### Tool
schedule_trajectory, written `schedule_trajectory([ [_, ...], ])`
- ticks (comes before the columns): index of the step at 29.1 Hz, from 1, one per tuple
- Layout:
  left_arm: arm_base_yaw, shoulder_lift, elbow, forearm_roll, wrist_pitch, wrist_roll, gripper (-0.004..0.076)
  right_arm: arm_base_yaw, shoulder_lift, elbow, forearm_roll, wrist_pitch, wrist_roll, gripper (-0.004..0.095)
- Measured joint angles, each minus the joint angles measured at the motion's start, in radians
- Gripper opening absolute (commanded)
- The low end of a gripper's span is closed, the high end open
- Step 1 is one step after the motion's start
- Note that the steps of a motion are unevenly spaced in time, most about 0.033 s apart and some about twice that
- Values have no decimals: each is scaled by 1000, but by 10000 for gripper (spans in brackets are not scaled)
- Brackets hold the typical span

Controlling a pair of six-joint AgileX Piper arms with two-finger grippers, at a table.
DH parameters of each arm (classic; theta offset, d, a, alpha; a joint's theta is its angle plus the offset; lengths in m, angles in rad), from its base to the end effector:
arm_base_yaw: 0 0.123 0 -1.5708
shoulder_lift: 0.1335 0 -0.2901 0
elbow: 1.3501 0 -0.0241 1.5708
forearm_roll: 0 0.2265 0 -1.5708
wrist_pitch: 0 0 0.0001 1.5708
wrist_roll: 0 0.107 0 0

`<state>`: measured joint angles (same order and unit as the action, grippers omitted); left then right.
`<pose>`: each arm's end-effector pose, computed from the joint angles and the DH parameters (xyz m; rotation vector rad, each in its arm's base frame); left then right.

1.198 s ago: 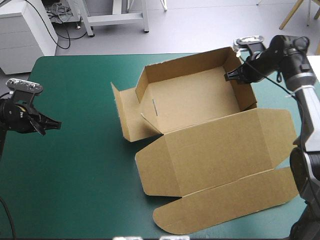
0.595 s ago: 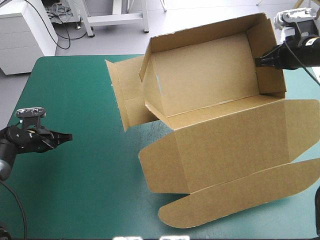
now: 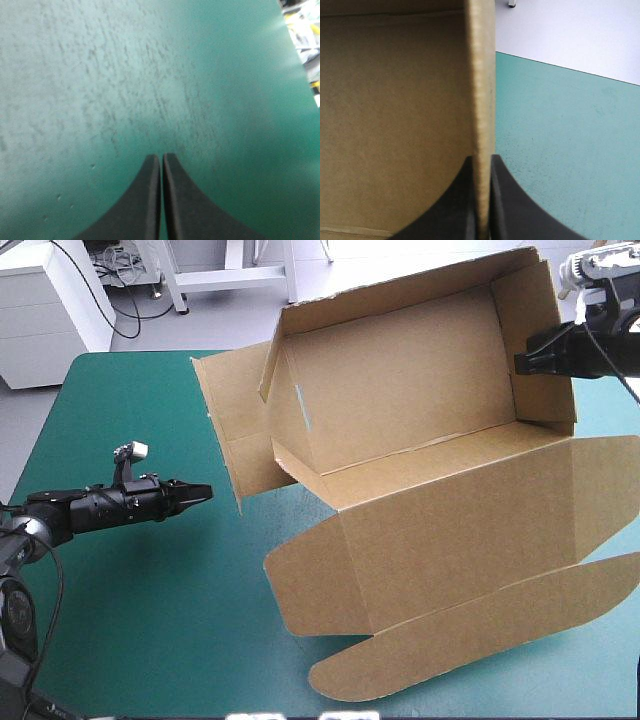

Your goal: Fold the box

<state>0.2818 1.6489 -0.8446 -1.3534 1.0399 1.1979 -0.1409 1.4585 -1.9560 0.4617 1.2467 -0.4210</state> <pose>0.2894 -0.0101 0.2254 0.0403 2.2901 -1.1322 0.2640 0.0082 0.5012 -0.3708 2.1091 0.2435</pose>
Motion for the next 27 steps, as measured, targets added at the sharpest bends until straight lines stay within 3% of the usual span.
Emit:
schedule_trajectory([
  [4,-2,36,0,-114,75,80,96,0,0,0,30,0,0,-20],
  [11,-67,39,0,-235,116,184,614,0,0,0,44,0,1,-20],
  [13,-87,39,0,-242,118,189,703,0,0,0,44,0,1,-20],
  [27,-186,-26,-104,-257,119,165,724,0,0,0,24,0,13,-19],
])
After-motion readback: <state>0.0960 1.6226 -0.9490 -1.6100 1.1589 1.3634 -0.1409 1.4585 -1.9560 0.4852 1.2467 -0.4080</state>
